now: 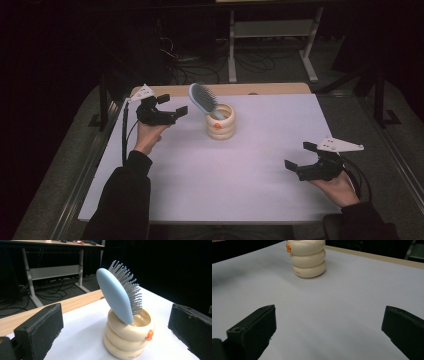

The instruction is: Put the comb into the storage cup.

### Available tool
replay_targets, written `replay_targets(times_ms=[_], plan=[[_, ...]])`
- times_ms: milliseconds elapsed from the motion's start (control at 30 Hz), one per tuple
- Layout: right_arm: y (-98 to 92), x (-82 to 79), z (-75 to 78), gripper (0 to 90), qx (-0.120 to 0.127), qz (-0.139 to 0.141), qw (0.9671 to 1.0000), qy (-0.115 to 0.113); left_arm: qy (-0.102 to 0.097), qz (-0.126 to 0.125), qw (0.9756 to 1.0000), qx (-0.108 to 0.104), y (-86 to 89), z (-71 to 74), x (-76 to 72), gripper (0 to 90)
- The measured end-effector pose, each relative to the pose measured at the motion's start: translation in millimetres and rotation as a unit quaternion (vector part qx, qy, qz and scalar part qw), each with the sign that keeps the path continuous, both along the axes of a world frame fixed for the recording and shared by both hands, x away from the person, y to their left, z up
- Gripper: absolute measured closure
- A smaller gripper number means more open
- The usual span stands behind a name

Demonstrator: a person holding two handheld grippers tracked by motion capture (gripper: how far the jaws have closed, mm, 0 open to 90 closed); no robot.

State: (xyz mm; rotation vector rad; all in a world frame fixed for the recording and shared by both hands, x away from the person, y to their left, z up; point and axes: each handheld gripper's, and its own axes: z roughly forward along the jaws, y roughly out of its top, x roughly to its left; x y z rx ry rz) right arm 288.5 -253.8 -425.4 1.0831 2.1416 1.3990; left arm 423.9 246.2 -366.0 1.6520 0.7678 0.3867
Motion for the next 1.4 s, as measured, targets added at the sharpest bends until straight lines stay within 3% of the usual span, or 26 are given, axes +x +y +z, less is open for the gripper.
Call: replay_targets(times_ms=[633,833,1400], plan=[[0.8,-0.1,-2.1,0.0,-0.010,0.000,0.9999,0.004,-0.010,0.002,0.9999,0.007,20.8,1.4,-26.0,0.0],[1.5,0.1,-3.1,0.0,-0.014,0.000,0.9999,0.006,-0.006,0.007,0.9998,0.015,32.5,-4.2,-36.0,0.0],[2.6,0.1,-4.5,0.0,-0.021,0.001,0.9998,0.008,0.004,0.028,0.9996,0.005,64.9,-23.2,-57.8,0.0]])
